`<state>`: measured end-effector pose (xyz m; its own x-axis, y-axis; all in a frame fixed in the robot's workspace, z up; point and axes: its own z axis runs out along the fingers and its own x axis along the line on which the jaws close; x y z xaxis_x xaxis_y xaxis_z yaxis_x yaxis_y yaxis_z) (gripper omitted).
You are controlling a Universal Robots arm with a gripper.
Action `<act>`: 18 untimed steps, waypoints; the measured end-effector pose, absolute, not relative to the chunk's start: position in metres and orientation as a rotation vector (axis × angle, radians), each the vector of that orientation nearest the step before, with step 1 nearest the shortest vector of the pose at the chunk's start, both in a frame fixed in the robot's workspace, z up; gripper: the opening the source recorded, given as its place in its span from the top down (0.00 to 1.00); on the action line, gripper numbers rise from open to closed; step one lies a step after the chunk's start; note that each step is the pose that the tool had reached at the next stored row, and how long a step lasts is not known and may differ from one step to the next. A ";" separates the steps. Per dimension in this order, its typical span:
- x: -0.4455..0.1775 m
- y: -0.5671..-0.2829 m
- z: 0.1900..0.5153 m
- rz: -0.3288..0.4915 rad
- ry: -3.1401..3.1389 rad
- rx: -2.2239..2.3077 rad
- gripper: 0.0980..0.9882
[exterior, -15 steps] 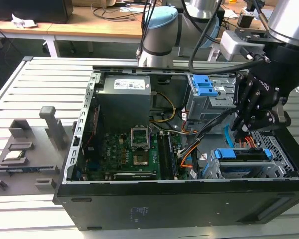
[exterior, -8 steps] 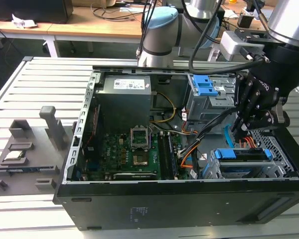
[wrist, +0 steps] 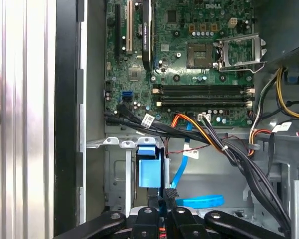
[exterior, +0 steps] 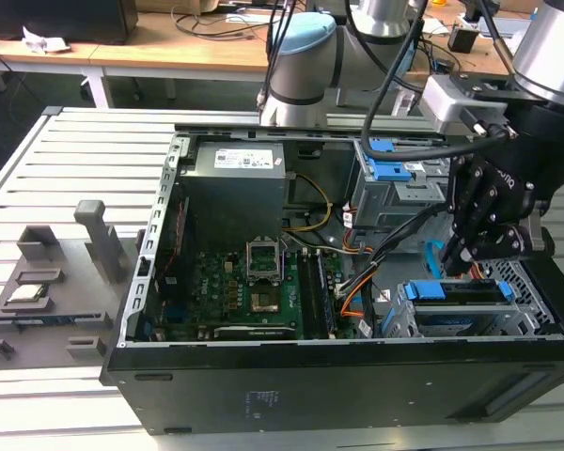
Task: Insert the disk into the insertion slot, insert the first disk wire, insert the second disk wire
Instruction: 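Insert the second disk wire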
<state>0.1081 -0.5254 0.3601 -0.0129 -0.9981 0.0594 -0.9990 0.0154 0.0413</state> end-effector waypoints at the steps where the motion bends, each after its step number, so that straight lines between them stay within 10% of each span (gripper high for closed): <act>1: 0.109 -0.525 0.358 0.019 -2.186 2.156 0.93; 18: 0.124 -0.526 0.345 0.025 -2.183 2.152 0.93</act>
<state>0.1244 -0.5261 0.3445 -0.0130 -0.9978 0.0654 -0.9990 0.0157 0.0414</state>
